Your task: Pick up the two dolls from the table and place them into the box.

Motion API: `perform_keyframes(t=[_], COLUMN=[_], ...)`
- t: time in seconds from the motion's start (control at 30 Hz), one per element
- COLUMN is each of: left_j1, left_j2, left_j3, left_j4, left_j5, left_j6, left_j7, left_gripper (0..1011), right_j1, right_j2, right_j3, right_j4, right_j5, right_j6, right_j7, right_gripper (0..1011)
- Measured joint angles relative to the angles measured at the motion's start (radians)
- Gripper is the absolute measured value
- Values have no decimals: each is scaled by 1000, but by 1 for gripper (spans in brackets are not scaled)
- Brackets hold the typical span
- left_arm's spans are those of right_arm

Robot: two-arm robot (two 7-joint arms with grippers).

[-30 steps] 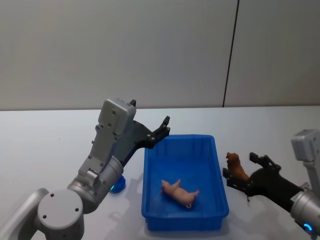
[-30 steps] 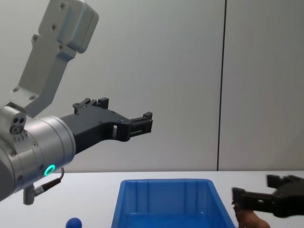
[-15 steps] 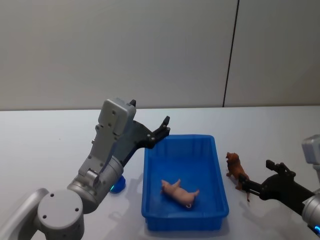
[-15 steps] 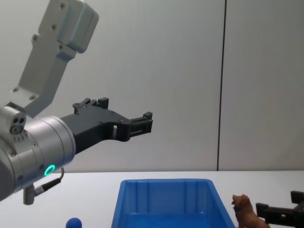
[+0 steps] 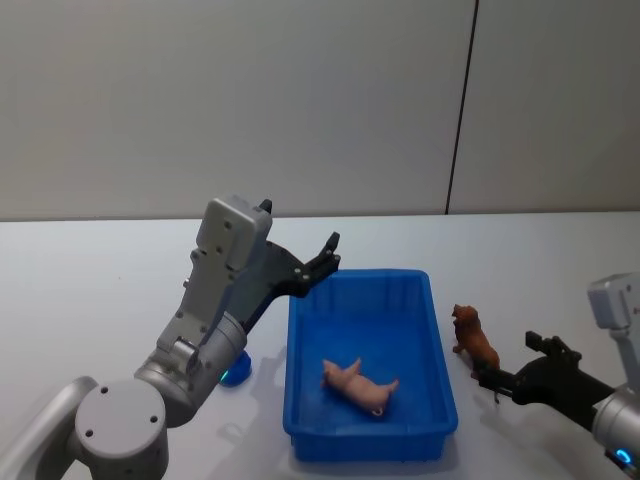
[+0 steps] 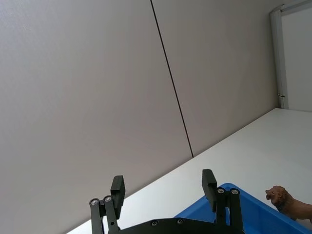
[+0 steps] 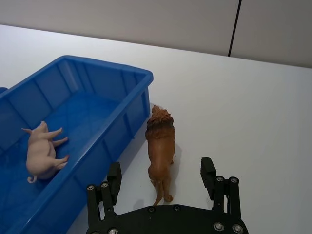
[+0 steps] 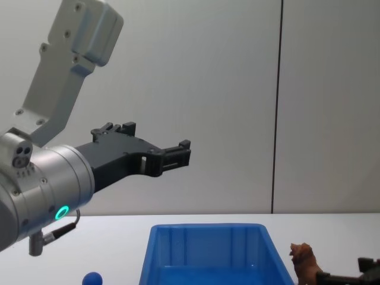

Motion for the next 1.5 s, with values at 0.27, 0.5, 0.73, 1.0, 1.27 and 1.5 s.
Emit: perform_keyframes(t=[0.27, 0.5, 0.73, 1.0, 1.27, 1.5], left_j1=[0, 0, 0, 0, 0, 0], left_j2=[0, 0, 0, 0, 0, 0], left_j3=[0, 0, 0, 0, 0, 0], left_j4=[0, 0, 0, 0, 0, 0], left_j5=[0, 0, 0, 0, 0, 0], left_j6=[0, 0, 0, 0, 0, 0], left_j7=[0, 0, 0, 0, 0, 0], left_gripper=[1001, 1001, 1001, 1001, 1001, 1001], right_j1=[26, 41, 51, 57, 60, 63], right_j2=[-17, -28, -34, -36, -34, -30], right_j3=[-11, -17, -19, -19, -12, -5], right_j4=[48, 80, 98, 102, 78, 37], right_j5=[-10, -14, -17, -18, -18, -17], right_j6=[13, 20, 20, -1, -51, -97], right_j7=[11, 10, 5, -1, -15, -23], right_gripper=[880, 679, 453, 257, 257, 257])
